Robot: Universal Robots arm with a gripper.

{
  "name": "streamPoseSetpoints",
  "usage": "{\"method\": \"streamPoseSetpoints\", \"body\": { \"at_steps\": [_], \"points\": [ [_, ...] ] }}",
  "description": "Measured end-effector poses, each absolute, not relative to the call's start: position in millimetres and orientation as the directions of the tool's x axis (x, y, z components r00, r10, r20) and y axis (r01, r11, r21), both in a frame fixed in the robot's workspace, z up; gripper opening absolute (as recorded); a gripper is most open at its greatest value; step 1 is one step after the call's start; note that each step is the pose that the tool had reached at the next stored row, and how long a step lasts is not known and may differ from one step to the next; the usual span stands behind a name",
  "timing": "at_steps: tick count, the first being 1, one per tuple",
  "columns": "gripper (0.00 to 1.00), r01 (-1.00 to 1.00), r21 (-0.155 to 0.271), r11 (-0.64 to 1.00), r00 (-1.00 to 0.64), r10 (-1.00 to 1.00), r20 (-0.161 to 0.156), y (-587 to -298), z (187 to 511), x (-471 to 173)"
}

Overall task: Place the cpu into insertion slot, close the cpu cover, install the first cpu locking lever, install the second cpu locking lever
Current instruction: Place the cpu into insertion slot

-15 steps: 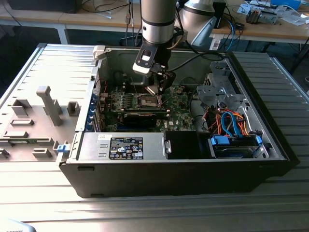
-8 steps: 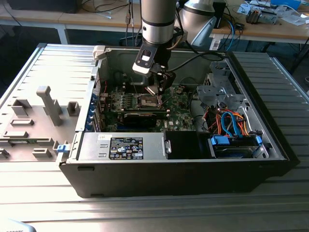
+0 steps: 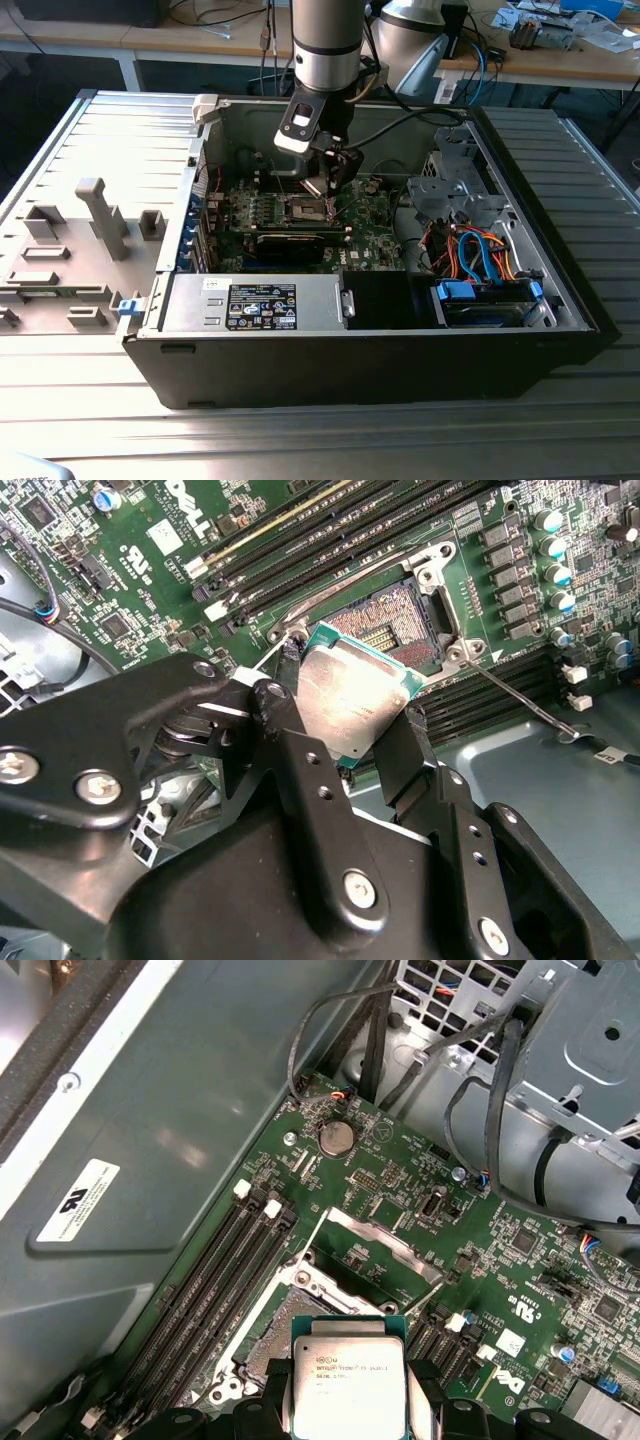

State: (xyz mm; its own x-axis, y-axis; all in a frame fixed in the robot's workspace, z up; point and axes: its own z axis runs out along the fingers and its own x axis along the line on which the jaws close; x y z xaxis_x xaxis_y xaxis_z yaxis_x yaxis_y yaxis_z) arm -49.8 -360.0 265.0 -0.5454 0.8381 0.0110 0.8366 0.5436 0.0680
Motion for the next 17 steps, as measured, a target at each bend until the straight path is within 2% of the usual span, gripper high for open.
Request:
{"method": "streamPoseSetpoints", "body": {
  "at_steps": [17],
  "points": [
    [0.54, 0.855, 0.068, 0.514, -0.516, 0.857, 0.01, -359.9, 264.0, -49.8]
  ]
}}
